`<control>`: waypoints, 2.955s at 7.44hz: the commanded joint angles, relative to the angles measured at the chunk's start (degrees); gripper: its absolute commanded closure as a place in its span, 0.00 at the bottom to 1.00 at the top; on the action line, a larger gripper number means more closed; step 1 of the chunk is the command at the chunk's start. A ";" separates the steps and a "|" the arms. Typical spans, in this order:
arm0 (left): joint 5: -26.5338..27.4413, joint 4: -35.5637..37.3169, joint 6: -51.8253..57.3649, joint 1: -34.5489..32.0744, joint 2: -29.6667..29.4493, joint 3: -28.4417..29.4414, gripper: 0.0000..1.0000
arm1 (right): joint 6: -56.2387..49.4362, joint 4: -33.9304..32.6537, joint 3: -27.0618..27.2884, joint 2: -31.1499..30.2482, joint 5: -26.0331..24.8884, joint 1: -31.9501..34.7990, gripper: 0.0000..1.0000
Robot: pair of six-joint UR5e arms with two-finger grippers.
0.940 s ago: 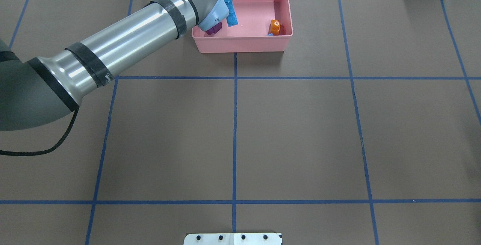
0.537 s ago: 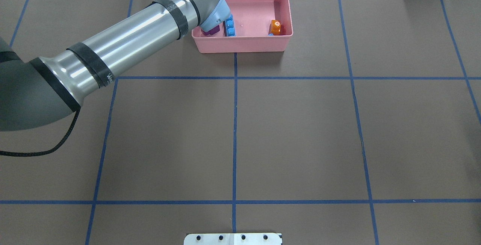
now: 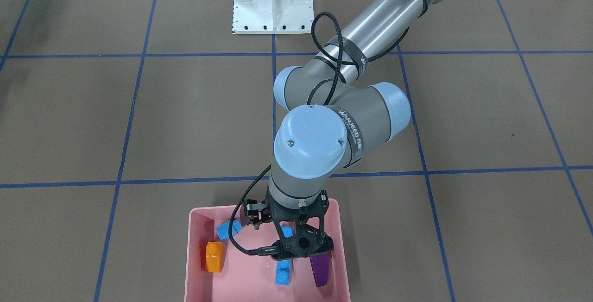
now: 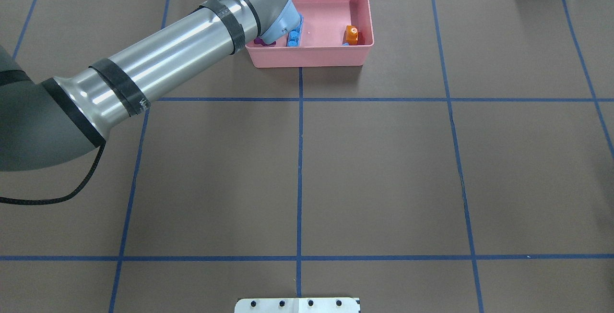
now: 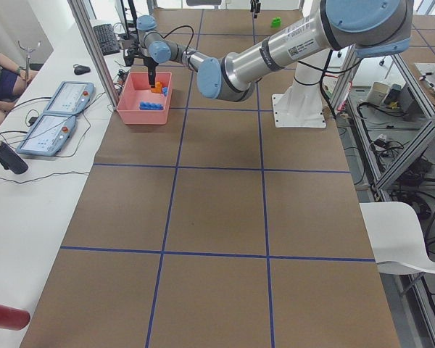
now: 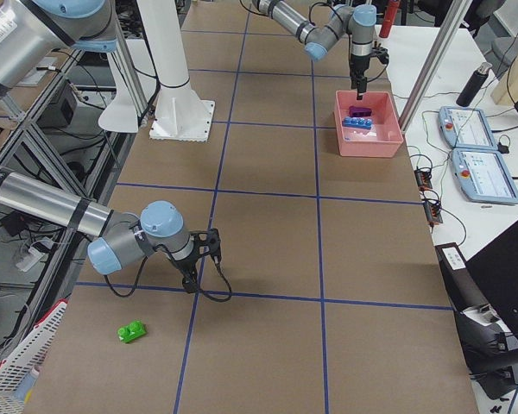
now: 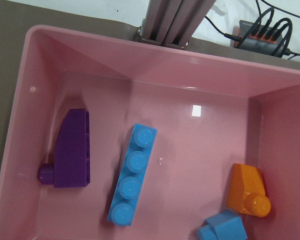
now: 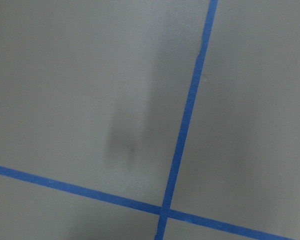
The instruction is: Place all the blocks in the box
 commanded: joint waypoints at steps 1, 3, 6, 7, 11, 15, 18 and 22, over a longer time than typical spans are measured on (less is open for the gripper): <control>-0.92 21.03 12.55 -0.33 7.55 -18.18 0.00 | -0.01 4.87 -4.79 -0.75 0.00 -0.06 0.00; -0.74 28.18 22.96 -1.03 22.61 -38.81 0.00 | -0.37 4.87 -4.89 -2.24 0.00 -0.93 0.00; -1.18 28.36 42.18 -7.60 46.45 -59.88 0.00 | -2.81 4.87 -6.54 -2.95 -0.18 -6.37 0.00; -1.27 28.27 48.16 -9.89 49.91 -60.80 0.00 | -6.74 4.87 -8.99 -2.95 -0.27 -7.43 0.00; -1.45 27.57 64.92 -16.67 58.29 -60.98 0.00 | -16.17 4.96 -17.26 -3.48 -0.53 -9.20 0.00; -1.45 27.57 64.84 -16.68 58.38 -61.16 0.00 | -17.25 5.05 -20.88 -3.13 2.28 -9.55 0.00; -1.53 27.57 64.75 -16.68 58.38 -61.16 0.00 | -17.59 4.96 -22.54 -1.47 2.28 -9.90 0.02; -1.53 27.57 64.75 -16.68 58.38 -61.16 0.00 | -16.45 4.96 -22.99 -0.14 2.37 -10.69 0.06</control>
